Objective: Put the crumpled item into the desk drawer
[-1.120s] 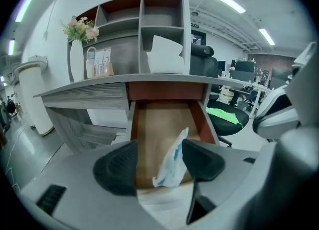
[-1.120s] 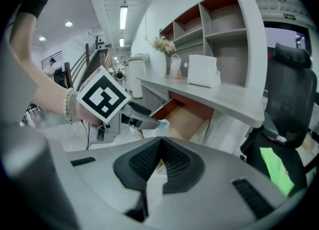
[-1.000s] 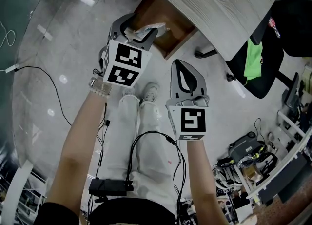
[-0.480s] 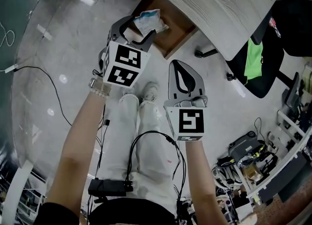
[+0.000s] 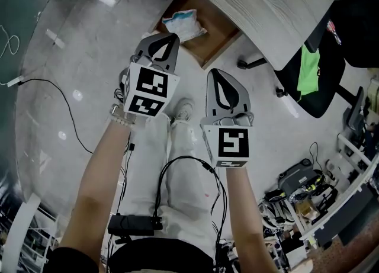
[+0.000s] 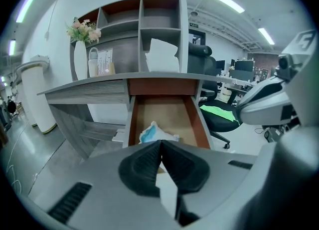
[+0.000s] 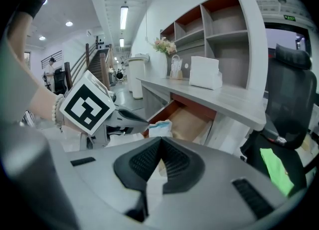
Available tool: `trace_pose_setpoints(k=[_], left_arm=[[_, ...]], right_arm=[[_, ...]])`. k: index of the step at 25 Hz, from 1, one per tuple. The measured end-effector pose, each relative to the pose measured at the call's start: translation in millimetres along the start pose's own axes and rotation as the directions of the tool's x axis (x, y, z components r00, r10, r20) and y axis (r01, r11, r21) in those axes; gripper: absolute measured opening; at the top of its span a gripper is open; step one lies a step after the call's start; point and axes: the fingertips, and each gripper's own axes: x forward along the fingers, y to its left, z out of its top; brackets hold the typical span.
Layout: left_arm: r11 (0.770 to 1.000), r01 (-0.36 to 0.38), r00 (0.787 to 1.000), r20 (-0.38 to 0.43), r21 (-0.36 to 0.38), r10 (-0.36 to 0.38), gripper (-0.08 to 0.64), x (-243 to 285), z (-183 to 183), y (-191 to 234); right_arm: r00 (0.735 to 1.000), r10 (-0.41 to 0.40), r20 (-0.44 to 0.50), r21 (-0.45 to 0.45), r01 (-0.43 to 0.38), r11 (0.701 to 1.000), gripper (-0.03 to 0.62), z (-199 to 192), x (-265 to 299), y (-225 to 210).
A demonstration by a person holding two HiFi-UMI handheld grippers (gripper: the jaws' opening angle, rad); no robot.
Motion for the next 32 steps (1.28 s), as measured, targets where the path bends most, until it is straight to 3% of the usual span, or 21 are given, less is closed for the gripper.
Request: trace_pose_setpoints(k=[10, 25, 32], left_arm=[[1.000, 0.029, 0.999, 0.027, -0.011, -0.029, 0.012, -53.7, 21.5, -32.2], [0.999, 0.049, 0.993, 0.102, 0.025, -0.051, 0.012, -150.8, 84.3, -55.2], [0.998, 0.035, 0.991, 0.128, 0.050, -0.041, 0.012, -198.8, 111.7, -61.0]], right_arm=[[1.000, -0.016, 0.024, -0.011, 0.016, 1.000, 0.005, 21.6, -26.4, 2.3], [0.996, -0.070, 0.056, 0.023, 0.069, 0.997, 0.005, 70.5, -97.2, 10.0], [0.994, -0.055, 0.093, 0.004, 0.055, 0.998, 0.005, 101.6, -127.4, 22.1]])
